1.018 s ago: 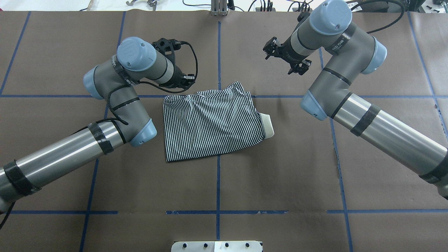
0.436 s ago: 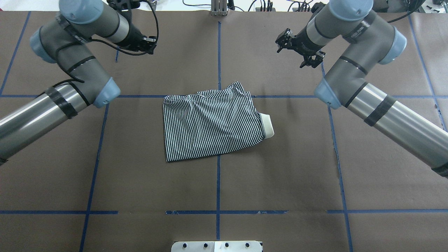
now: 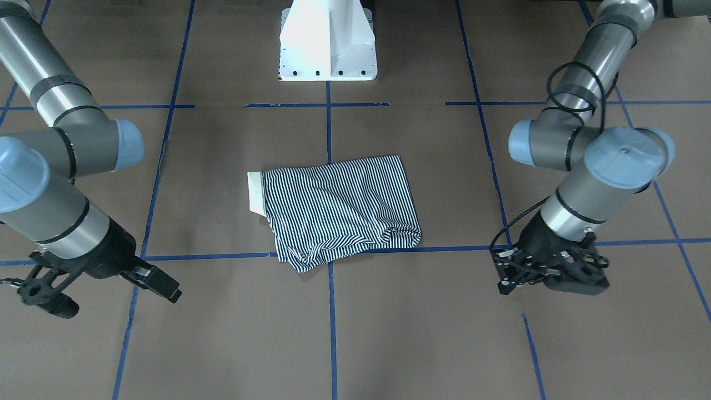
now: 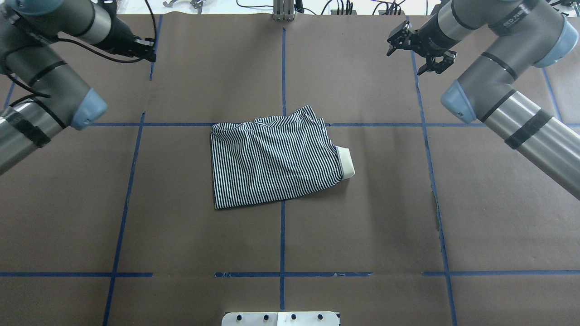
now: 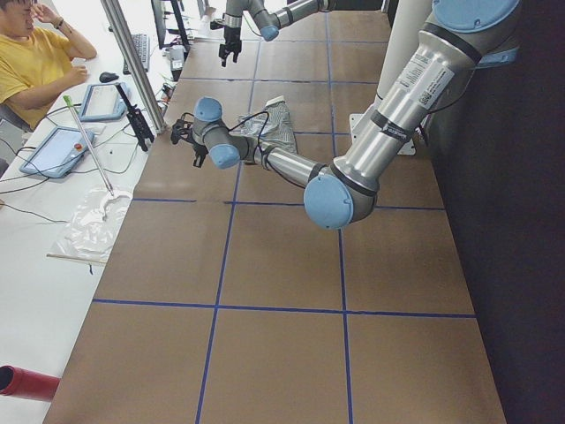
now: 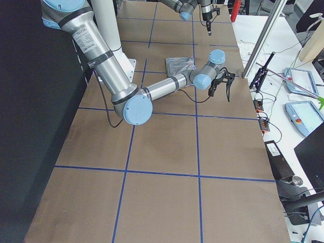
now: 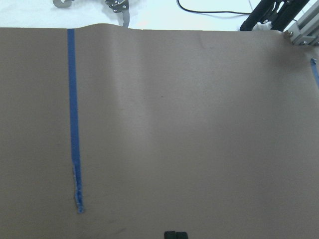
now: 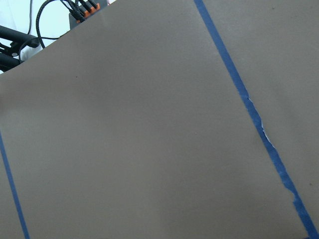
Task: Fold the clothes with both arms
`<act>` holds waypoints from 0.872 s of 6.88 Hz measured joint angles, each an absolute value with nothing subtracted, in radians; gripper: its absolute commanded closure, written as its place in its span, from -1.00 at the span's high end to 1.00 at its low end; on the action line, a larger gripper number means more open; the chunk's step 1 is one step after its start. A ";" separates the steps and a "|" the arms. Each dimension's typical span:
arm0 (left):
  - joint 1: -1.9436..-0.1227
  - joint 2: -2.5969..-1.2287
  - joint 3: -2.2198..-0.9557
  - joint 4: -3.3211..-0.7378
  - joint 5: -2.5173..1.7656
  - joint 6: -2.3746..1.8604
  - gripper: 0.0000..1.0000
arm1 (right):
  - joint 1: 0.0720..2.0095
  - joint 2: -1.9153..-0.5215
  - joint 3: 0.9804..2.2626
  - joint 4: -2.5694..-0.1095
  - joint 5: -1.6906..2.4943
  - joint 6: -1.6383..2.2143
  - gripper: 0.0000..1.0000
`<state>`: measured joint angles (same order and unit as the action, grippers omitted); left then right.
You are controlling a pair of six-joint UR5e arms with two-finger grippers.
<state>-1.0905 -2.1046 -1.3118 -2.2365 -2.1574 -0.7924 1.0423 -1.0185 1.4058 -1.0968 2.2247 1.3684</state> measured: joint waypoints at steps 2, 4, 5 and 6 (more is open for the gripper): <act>-1.207 -2.013 -1.339 -2.235 -2.211 -0.613 -1.00 | 1.092 -1.159 1.506 -1.096 2.263 1.267 1.00; -1.322 -1.936 -1.355 -2.202 -2.233 -0.389 -1.00 | 1.243 -1.319 1.520 -1.104 2.300 0.898 1.00; -1.401 -1.924 -1.374 -2.107 -2.236 -0.235 -0.65 | 1.329 -1.394 1.511 -1.115 2.313 0.688 1.00; -1.481 -1.923 -1.417 -1.933 -2.238 -0.068 0.96 | 1.409 -1.459 1.507 -1.149 2.343 0.504 1.00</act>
